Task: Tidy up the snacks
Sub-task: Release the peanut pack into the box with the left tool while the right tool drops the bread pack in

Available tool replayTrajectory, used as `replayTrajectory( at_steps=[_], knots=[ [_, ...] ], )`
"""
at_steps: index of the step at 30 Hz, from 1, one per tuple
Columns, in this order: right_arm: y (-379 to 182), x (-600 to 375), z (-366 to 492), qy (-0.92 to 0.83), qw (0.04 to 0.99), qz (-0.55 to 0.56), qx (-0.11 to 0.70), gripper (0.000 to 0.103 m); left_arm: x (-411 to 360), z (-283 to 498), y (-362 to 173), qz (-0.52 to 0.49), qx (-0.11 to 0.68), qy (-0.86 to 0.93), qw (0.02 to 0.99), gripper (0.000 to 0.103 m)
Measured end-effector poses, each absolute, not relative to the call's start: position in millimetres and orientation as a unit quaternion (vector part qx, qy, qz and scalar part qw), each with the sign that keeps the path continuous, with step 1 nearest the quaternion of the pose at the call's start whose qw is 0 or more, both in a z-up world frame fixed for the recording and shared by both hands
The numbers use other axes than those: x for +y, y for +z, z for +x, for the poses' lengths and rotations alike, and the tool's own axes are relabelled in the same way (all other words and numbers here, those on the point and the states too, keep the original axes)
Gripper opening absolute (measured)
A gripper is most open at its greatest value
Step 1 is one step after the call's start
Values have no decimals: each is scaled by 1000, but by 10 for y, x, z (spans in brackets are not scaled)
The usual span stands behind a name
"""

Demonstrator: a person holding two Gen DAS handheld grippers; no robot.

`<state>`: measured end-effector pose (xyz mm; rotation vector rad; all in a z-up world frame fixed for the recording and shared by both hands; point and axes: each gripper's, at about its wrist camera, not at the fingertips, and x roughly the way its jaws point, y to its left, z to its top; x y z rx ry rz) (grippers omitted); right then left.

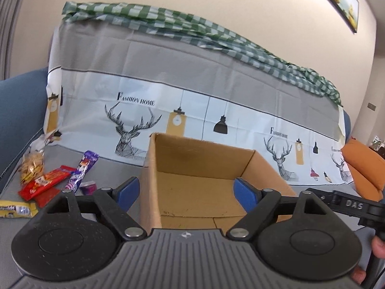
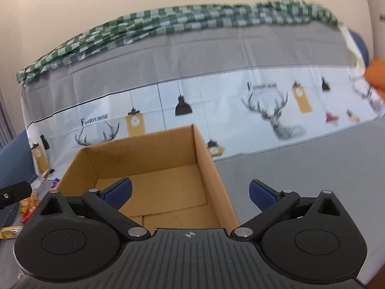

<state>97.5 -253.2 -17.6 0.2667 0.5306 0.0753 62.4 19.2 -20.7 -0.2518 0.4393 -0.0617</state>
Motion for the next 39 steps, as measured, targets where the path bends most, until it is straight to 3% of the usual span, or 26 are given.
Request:
replayTrajectory(
  at_steps=[6,23,33,39],
  knots=[
    [-210,-2598,1045,11,941,131,313,102,179,654,-253,-117,235,-29,965,89],
    [-227,-2597,1021,-20,941,69,330,102,177,726,-341,-114,273,-18,955,89],
    [-394,-2548,1092,-35,926,42,374,86,192,805,-475,-106,321,-6,941,82],
    [-454,-2529,1123,-48,921,35,386,82,188,835,-536,-99,339,0,936,74]
  ],
)
